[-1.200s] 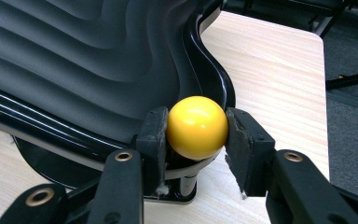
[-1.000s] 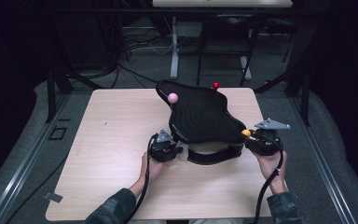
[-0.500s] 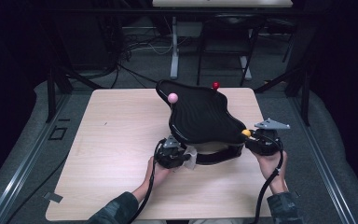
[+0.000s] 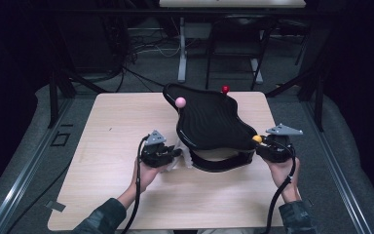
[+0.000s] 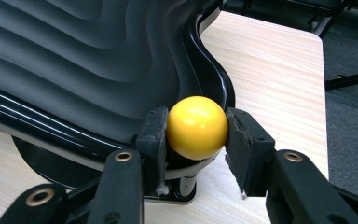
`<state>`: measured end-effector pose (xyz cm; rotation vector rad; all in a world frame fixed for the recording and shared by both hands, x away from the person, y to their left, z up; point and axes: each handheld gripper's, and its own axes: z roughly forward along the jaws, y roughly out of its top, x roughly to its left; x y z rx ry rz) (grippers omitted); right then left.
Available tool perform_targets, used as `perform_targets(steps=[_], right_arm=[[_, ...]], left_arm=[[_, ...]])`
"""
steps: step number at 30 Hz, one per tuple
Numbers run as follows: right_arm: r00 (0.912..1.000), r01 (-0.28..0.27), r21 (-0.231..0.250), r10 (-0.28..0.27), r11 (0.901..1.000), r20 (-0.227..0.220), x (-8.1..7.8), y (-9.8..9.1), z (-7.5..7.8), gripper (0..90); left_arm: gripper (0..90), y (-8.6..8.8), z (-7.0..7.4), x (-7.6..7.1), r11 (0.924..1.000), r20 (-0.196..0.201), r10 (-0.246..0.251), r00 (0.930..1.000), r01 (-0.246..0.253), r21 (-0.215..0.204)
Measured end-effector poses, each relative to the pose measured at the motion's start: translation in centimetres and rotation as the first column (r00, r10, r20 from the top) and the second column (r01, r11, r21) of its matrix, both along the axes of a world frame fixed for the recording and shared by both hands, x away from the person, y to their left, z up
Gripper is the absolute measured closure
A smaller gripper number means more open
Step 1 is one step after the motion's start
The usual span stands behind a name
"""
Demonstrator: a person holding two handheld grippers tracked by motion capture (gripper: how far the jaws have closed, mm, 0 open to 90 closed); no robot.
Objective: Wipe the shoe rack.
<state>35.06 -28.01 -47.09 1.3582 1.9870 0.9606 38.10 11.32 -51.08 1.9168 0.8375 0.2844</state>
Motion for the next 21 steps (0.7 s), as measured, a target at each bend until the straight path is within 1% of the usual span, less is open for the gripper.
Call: perform_targets(steps=[3,4,6,8,11,13,15,21], right_arm=[[1.0,0.0,0.0,0.0,1.0,-0.001,0.0,0.0,0.0,59.7],[1.0,0.0,0.0,0.0,1.0,0.0,0.0,0.0,0.0,59.7],[1.0,0.0,0.001,0.0,1.0,-0.001,0.0,0.0,0.0,59.7],[1.0,-0.001,0.001,0.001,1.0,-0.002,0.0,0.0,0.0,59.7],[1.0,0.0,0.001,0.0,1.0,-0.001,0.0,0.0,0.0,59.7],[1.0,0.0,0.0,0.0,1.0,-0.001,0.0,0.0,0.0,59.7],[1.0,0.0,0.0,0.0,1.0,0.0,0.0,0.0,0.0,59.7],[1.0,0.0,0.001,0.0,1.0,0.0,0.0,0.0,0.0,59.8]], left_arm=[[75.4,1.0,1.4,0.3,0.9998,0.023,0.017,0.9996,-0.017,-0.007],[75.3,1.3,2.0,0.4,0.9997,0.04,0.023,0.9989,-0.023,-0.006],[75.3,1.8,3.1,0.6,0.9997,0.058,0.026,0.998,-0.026,0.0],[75.3,2.1,4.0,0.7,0.9995,0.071,0.032,0.9969,-0.032,-0.002],[75.2,2.1,5.2,0.8,0.9994,0.097,0.028,0.9949,-0.03,0.018],[75.2,2.0,5.7,0.9,0.9993,0.108,0.024,0.9939,-0.027,0.024],[75.2,1.8,6.3,1.0,0.999,0.122,0.017,0.9923,-0.022,0.039],[75.1,1.4,7.5,1.7,0.9987,0.137,0.017,0.9904,-0.023,0.046]])
